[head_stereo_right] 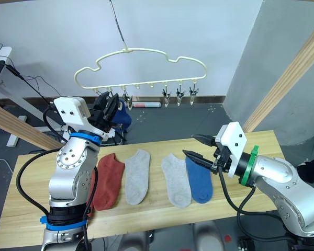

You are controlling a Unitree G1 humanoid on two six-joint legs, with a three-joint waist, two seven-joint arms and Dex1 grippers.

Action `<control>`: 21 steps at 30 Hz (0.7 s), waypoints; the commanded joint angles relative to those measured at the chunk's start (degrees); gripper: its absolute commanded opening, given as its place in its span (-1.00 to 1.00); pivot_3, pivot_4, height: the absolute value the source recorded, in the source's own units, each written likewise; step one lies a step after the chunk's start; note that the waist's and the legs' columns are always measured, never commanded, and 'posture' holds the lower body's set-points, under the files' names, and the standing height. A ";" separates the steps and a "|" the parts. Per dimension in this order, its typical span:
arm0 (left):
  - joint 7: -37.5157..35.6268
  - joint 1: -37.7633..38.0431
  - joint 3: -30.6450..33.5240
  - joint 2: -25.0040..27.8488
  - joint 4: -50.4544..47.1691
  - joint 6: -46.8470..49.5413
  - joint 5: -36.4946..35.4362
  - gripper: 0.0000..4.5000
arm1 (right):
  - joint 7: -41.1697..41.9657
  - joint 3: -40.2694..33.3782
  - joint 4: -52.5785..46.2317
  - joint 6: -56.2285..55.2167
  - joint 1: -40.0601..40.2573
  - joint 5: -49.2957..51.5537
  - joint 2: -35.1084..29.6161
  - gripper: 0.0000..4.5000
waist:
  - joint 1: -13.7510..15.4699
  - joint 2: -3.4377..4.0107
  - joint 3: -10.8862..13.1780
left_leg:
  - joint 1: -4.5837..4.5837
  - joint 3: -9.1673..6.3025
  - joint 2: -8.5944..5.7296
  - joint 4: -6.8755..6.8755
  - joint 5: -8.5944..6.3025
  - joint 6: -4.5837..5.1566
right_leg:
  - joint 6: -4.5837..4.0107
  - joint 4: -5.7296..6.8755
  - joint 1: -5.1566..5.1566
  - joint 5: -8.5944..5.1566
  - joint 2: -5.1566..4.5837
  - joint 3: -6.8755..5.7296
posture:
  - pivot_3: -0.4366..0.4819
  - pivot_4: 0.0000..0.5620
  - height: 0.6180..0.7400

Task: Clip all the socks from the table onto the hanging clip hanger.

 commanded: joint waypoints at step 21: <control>0.70 2.40 0.22 -0.31 -5.19 0.39 0.50 -0.54 | 0.60 0.80 -0.82 -1.91 0.66 0.37 -0.28 0.11 | 0.04 -0.01 -0.01 | 0.00 0.00 0.00 0.01 0.00 0.00 | -0.01 0.01 0.00 0.00 -0.01 0.00 | -0.43 0.12 1.00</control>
